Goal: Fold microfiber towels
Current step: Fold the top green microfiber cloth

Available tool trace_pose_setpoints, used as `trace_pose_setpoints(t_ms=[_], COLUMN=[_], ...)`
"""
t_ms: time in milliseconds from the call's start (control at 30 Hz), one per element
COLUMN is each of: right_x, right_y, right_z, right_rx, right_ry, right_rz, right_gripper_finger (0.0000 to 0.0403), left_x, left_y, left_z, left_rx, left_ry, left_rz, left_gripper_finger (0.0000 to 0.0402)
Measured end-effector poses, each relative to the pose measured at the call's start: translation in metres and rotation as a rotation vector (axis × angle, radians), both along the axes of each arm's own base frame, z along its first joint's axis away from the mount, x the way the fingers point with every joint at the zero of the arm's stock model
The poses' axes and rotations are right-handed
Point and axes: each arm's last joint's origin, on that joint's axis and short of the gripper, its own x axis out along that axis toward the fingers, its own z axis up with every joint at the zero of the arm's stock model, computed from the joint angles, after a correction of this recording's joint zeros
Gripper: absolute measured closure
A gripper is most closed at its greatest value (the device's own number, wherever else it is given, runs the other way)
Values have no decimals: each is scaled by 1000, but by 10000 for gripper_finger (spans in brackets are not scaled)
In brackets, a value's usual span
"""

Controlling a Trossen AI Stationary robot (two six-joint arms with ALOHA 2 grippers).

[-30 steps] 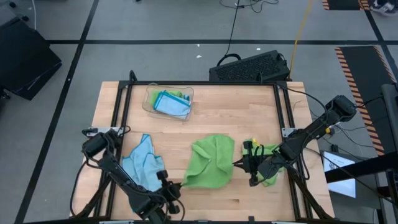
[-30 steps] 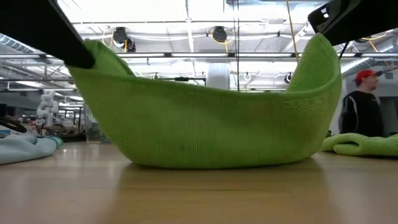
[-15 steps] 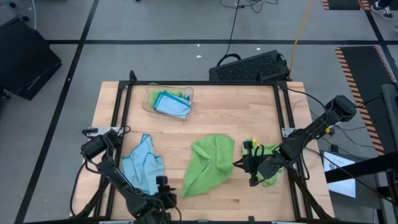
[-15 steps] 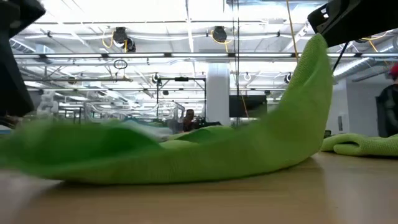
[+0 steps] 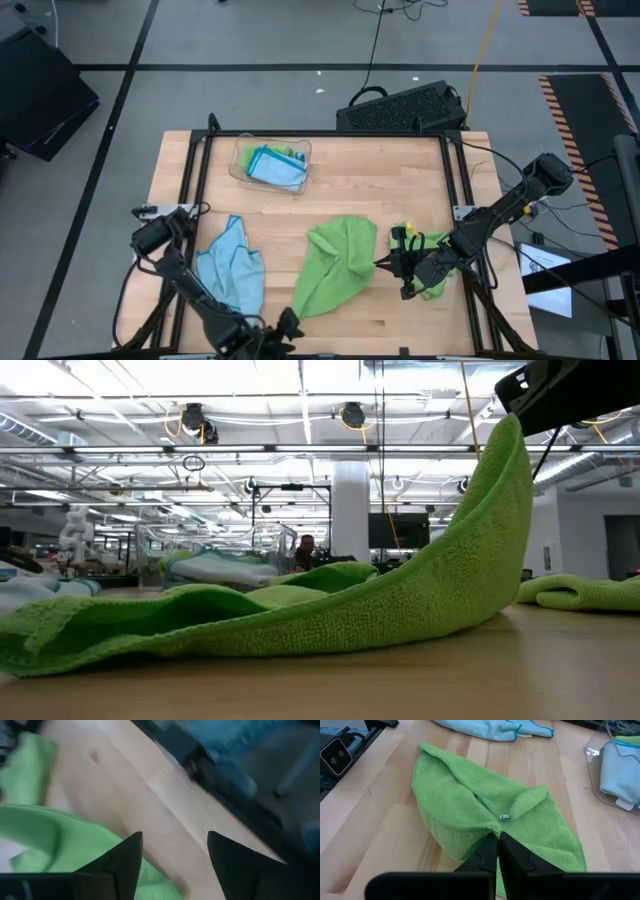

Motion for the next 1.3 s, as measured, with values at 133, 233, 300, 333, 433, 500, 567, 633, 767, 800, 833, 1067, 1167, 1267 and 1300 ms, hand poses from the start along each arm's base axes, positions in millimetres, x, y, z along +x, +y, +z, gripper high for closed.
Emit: trace_pose_setpoints(t_ms=[133,233,300,333,433,500,567,633,767,800,833,1067,1167,1267,1300], right_x=[0,0,0,0,0,0,0,0,0,0,0,0,0,0,0], right_y=[0,0,0,0,0,0,0,0,0,0,0,0,0,0,0], right_z=[0,0,0,0,0,0,0,0,0,0,0,0,0,0,0], right_rx=[0,0,0,0,0,-1,-1,-1,-2,-2,-2,-2,-2,-2,-2], right_ry=[0,0,0,0,0,1,1,1,1,1,1,1,1,2,2], right_rz=[0,0,0,0,0,0,0,-1,0,0,-1,-1,-1,0,0], right_gripper_finger=[399,399,399,399,399,399,399,399,399,399,399,399,399,399,399], left_x=[12,21,26,29,37,39,41,43,43,42,42,37,36,34,33], left_y=[19,30,35,38,45,49,52,53,58,60,62,68,68,67,67], left_z=[-5,-7,-7,-7,-12,-19,-24,-25,-26,-27,-27,-30,-30,-30,-31], left_rx=[-5,-23,-43,-52,-79,-69,-62,-60,-60,-53,-45,-17,-8,37,56], left_ry=[133,193,217,229,273,312,330,334,371,386,401,479,472,464,465], left_rz=[-34,-70,-104,-113,-129,-148,-160,-170,-170,-166,-161,-107,-108,-125,-130], left_gripper_finger=[174,174,174,174,174,174,174,174,174,174,174,174,174,182,190])
